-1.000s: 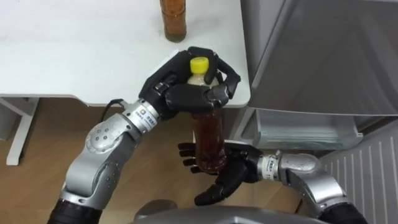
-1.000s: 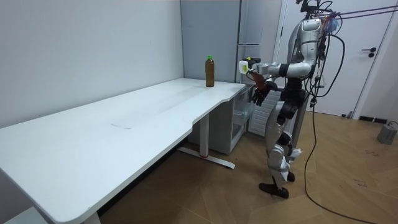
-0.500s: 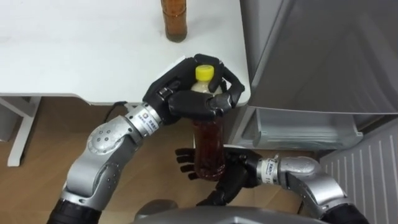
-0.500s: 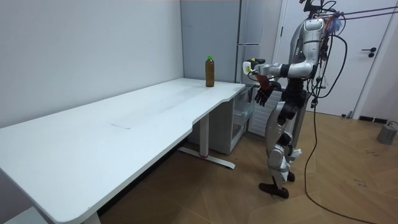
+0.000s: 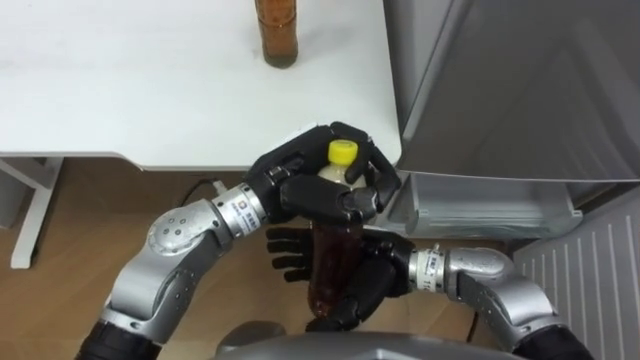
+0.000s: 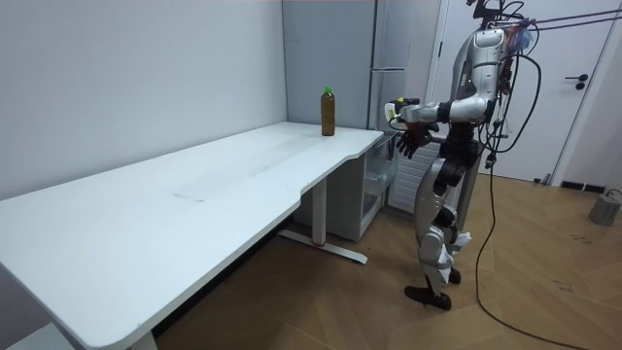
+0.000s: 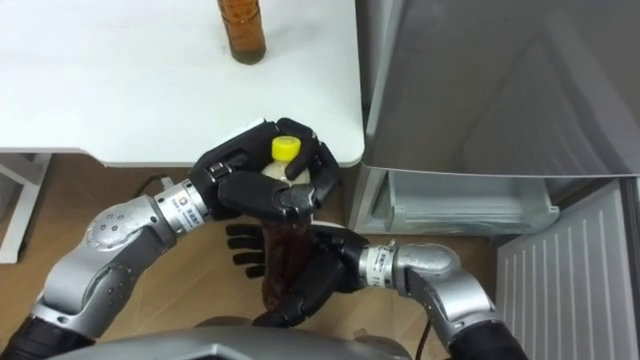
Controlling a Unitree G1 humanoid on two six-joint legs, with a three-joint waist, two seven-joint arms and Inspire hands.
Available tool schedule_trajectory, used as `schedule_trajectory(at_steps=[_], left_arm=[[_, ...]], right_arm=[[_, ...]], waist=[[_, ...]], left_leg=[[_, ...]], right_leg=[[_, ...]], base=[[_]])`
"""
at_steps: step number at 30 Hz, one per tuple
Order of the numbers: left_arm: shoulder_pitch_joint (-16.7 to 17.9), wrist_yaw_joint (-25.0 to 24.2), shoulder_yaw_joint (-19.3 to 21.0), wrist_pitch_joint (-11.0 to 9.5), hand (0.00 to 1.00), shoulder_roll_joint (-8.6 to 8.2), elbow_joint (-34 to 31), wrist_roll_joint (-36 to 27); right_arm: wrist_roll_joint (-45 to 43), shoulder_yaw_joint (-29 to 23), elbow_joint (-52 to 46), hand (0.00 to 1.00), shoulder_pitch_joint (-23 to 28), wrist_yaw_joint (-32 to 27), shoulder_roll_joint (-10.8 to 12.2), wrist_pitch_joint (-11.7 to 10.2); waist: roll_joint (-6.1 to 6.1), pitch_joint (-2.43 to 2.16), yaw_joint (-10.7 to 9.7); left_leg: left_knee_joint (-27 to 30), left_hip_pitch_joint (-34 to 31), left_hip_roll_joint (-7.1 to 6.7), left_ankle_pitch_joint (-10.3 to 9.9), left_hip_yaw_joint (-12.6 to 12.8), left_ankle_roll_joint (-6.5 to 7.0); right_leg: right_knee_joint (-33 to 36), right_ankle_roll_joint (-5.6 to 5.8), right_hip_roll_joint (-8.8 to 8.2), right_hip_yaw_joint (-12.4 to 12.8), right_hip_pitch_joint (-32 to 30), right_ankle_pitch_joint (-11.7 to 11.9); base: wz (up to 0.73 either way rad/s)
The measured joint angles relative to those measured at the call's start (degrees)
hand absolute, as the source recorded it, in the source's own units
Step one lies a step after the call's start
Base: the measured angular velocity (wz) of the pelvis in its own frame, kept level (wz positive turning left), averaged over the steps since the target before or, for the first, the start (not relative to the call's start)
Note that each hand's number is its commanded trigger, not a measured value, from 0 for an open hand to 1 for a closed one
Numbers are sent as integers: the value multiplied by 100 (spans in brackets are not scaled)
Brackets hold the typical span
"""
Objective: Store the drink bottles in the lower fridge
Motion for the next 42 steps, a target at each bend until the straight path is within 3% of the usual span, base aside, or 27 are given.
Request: schedule_trajectory(at_steps=[4, 5, 6, 16, 23, 30, 31, 32, 33, 42], left_arm=[[0, -90, -1, 0, 100, 31, 0, 0], [0, -91, -1, 0, 100, 34, 0, 0], [0, -91, -1, 0, 100, 39, 0, 0], [0, -92, -26, 0, 100, 80, 9, 0], [1, -85, 46, 0, 100, 65, 12, -185], [10, 27, 64, 0, 98, 51, 27, -302], [11, 36, 62, 0, 61, 50, 50, -338], [11, 44, 60, 0, 41, 53, 62, -361], [11, 51, 58, 0, 0, 53, 62, -362], [6, 167, 65, -45, 0, 72, 59, -419]], right_arm=[[166, 0, 0, 0, 0, 3, -5, -5], [191, 0, 1, 69, 0, 3, -18, -5], [209, 1, 1, 100, 0, 3, -18, -5], [380, 73, -4, 100, 0, 58, -163, -64], [434, 96, -6, 100, 1, 190, -254, -323], [559, 98, 7, 100, 16, 134, -256, -326], [560, 101, 7, 100, 20, 130, -256, -323], [560, 101, 7, 100, 23, 126, -256, -320], [562, 101, 7, 100, 24, 122, -255, -320], [548, 102, 106, 100, 29, 109, -262, -323]], waist=[[0, 0, -7], [-1, 0, -5], [-1, 0, -5], [-1, 1, -110], [-1, 1, -122], [-2, 4, -125], [-4, 5, -126], [-6, 7, -128], [-9, 8, -132], [-33, 0, -132]], left_leg=[[0, 0, 0, 0, 3, 0], [1, 1, -1, 0, 2, 0], [1, 1, -1, 0, 2, 0], [5, -14, -1, 0, 0, 0], [-9, 1, 0, 0, 2, -1], [-33, 94, -2, 0, 1, -1], [-31, 93, -2, 1, 0, -1], [-24, 91, -2, 1, -6, -1], [-19, 87, -4, 1, -14, -1], [-14, 53, -25, 2, -48, 1]], right_leg=[[3, 0, 7, 3, 0, 0], [5, 0, 6, 2, 0, 0], [6, 0, 6, 2, 0, 0], [6, 1, 9, 0, -10, -1], [7, 1, 13, 11, -10, 0], [-1, 1, 12, 12, 74, -1], [-1, 1, 9, -2, 76, -1], [-2, 1, 8, -17, 82, -1], [-2, 1, 6, -25, 84, -1], [-8, 2, 3, -25, 64, -1]], base=[[0], [0], [0], [0], [0], [0], [0], [0], [4], [0]])
